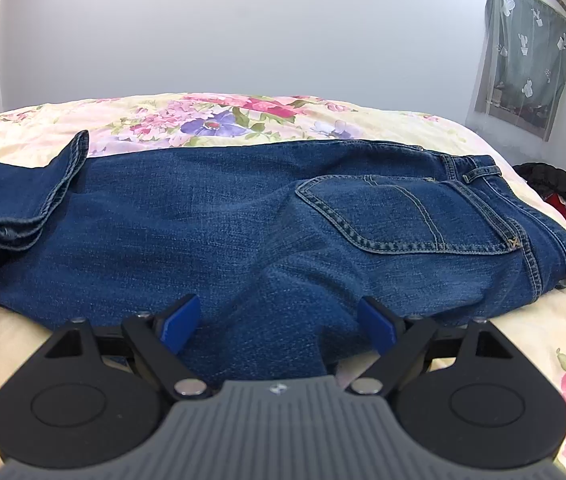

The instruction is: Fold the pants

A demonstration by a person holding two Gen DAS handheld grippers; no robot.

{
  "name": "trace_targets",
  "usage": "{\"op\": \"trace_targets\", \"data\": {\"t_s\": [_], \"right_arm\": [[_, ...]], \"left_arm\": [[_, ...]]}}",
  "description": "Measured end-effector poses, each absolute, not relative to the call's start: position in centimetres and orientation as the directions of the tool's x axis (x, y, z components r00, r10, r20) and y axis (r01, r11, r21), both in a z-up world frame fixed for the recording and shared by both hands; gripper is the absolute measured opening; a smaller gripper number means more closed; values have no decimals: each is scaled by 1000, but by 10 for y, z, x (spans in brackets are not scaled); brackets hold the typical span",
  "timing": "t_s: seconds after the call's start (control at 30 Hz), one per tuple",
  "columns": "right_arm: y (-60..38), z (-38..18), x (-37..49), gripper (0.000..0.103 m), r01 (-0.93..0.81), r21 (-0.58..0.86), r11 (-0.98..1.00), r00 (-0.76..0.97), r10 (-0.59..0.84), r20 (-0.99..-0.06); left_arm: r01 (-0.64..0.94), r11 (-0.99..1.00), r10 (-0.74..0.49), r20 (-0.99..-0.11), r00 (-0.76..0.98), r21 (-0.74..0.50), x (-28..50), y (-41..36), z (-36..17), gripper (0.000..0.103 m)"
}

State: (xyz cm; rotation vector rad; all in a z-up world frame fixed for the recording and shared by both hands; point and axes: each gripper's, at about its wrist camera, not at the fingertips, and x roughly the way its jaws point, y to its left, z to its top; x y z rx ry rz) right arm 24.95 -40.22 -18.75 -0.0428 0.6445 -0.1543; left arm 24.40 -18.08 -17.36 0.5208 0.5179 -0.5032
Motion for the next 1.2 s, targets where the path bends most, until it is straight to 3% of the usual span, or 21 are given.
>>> {"op": "trace_targets", "data": {"t_s": [0.33, 0.47, 0.7, 1.0, 1.1, 1.13, 1.2], "right_arm": [[-448, -156, 245, 82, 198, -118, 973, 837, -231, -496], [-480, -151, 241, 82, 222, -110, 969, 836, -247, -489], [-550, -148, 217, 82, 268, -74, 960, 826, -269, -495], [-642, -147, 167, 82, 384, -47, 922, 796, -357, -489], [-666, -151, 151, 82, 431, -19, 902, 777, -382, -500], [-672, -152, 146, 82, 440, -15, 898, 773, -387, -503], [-678, -154, 137, 82, 460, -18, 888, 761, -404, -508]], "left_arm": [[463, 886, -411, -405, 817, 36, 267, -209, -88, 5], [493, 869, -482, -315, 818, -50, 267, -274, -64, 5], [499, 834, -547, -235, 803, -235, 276, -416, -60, 5], [615, 759, -645, -380, 663, -213, 265, -542, -120, 5], [597, 776, -610, -486, 626, -204, 269, -565, -153, 7], [598, 775, -602, -528, 599, -206, 272, -570, -164, 11], [616, 761, -609, -554, 567, -206, 269, -572, -179, 38]]}}
